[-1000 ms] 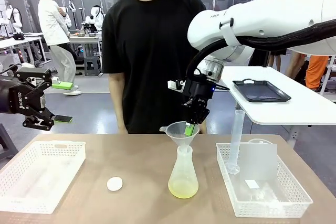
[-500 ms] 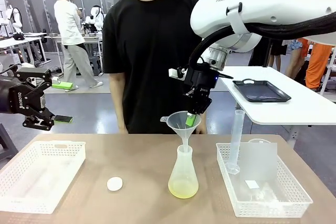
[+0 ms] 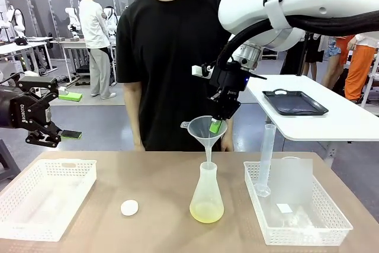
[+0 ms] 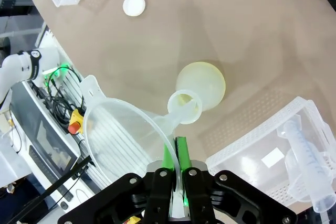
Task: Prepare the solutions needed for the experiment.
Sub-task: Once the solution is in the Big flask , pick up the Plastic Funnel and place it back into the right Organizing basket.
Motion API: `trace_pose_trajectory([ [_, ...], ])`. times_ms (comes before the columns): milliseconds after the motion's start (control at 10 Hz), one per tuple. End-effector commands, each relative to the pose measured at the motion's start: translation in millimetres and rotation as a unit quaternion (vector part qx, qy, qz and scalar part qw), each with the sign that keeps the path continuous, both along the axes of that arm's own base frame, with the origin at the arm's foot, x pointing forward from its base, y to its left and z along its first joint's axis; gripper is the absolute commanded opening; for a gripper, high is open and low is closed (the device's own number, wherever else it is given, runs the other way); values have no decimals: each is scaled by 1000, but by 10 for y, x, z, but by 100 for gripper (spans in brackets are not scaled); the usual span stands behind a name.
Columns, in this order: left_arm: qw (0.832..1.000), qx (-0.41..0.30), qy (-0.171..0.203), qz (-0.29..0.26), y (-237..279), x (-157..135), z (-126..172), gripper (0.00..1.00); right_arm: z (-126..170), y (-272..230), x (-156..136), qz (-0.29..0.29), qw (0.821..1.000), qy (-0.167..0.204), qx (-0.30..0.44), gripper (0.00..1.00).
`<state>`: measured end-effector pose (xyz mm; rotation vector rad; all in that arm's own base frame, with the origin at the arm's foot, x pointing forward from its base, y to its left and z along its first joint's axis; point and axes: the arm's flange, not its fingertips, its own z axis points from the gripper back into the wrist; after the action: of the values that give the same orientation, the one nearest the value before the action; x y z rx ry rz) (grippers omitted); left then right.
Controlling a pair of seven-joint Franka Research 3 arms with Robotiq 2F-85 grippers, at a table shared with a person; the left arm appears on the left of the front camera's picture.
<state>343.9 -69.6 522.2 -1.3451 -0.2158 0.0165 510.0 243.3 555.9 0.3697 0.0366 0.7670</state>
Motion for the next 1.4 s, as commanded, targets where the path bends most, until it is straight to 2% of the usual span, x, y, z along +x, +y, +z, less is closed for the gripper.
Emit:
trace_pose_trajectory([
  [0, 1000, -14, -2, 0, -29, 1, 29, 100, 37, -80, -182, 7, 1000, -14, 9, 0],
  [400, 1000, -14, -2, 0, -29, 1, 29, 100, 217, -215, -353, 3, 999, -4, 46, 0],
  [700, 1000, -14, -2, 0, -29, 1, 29, 100, 287, -453, -470, 2, 999, 22, 42, 0],
  [1000, 1000, -14, -2, 0, -29, 1, 29, 100, 284, -1122, -675, -58, 998, 27, 28, 0],
  [1300, 1000, -14, -2, 0, -29, 1, 29, 100, 129, -1850, -928, -134, 989, 42, 33, 0],
])
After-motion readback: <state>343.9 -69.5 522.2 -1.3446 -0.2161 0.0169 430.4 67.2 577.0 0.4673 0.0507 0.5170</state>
